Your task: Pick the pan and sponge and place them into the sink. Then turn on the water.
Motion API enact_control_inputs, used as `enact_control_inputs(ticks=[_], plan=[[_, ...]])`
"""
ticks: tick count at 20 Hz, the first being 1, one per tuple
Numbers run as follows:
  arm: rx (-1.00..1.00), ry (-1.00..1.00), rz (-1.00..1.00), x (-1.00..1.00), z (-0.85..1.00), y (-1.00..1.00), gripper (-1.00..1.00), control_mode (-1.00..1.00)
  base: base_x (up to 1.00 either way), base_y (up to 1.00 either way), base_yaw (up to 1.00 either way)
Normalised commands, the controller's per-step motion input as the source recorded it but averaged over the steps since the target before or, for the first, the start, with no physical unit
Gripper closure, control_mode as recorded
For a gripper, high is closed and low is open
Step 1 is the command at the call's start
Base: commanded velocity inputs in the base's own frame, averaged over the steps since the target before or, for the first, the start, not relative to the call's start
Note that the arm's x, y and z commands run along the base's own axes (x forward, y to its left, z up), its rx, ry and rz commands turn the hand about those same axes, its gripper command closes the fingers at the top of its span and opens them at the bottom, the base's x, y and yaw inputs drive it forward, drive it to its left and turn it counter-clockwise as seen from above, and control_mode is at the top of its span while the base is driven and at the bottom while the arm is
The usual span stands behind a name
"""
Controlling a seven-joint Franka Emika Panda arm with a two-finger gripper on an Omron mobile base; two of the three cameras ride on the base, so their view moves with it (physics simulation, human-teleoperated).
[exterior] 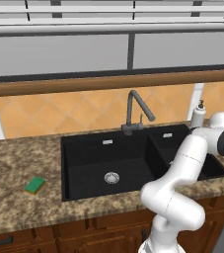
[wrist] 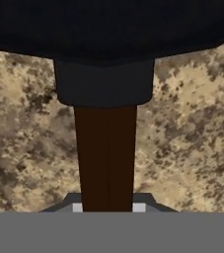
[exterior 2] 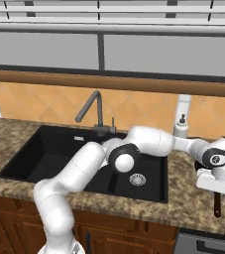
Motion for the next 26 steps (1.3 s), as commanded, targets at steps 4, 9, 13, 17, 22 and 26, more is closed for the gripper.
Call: enact_control_inputs(ticks=[4,9,13,17,22,26], plan=[[0.0,-0.1,0.02,-0.35,0.0,0.34,1.0,-1.0,0.0,0.0,0.0],[-0.01,-0.13,0.08,-0.59,0.02,0.72,1.0,-1.0,0.0,0.0,0.0],[-0.08,-0.18,0.12,-0.57,0.2,1.0,1.0,-1.0,0.0,0.0,0.0],[-0.08,-0.25,0.16,-0.4,0.4,1.0,1.0,-1.0,0.0,0.0,0.0],[-0.11,-0.22,0.23,-0.2,0.53,0.97,1.0,-1.0,0.0,0.0,0.0],[-0.18,-0.12,0.24,-0.24,0.51,0.95,1.0,-1.0,0.0,0.0,0.0]])
